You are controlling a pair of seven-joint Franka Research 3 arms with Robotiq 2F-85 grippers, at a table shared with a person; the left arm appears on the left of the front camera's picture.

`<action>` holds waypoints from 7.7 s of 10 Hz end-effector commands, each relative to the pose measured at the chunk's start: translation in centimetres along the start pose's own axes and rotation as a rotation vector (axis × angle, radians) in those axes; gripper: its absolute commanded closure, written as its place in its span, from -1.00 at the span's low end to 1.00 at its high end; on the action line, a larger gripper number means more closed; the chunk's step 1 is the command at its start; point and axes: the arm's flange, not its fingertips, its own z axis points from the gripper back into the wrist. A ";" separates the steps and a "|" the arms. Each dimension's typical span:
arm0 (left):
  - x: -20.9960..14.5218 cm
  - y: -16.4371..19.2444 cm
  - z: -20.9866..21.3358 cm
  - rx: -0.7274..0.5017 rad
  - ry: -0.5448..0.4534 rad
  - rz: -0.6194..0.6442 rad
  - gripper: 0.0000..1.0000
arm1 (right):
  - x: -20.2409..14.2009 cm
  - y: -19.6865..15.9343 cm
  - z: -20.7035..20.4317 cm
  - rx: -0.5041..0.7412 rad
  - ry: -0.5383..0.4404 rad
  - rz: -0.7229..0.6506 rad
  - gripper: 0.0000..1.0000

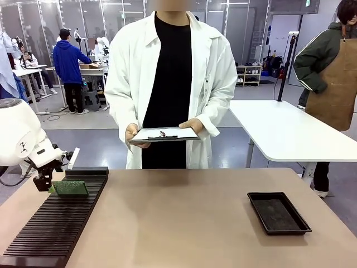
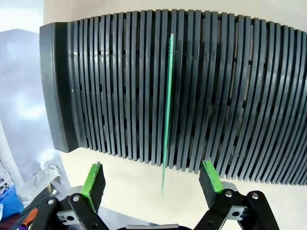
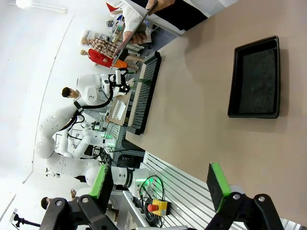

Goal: Inspect the PCB.
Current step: Pick up the Blank PCB and present it to the human, then release the Blank PCB you were holding.

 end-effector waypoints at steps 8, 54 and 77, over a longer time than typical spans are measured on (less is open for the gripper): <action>0.1 0.7 -1.7 -0.067 -0.007 0.017 1.00 | 0.1 0.0 0.1 0.014 -0.006 0.019 -1.00; 2.3 0.6 -5.9 -1.286 -1.116 1.307 0.95 | 0.1 0.0 0.1 0.014 -0.006 0.019 -1.00; 2.3 0.6 -5.9 -1.286 -1.116 1.307 0.95 | 0.1 0.0 0.1 0.014 -0.006 0.019 -1.00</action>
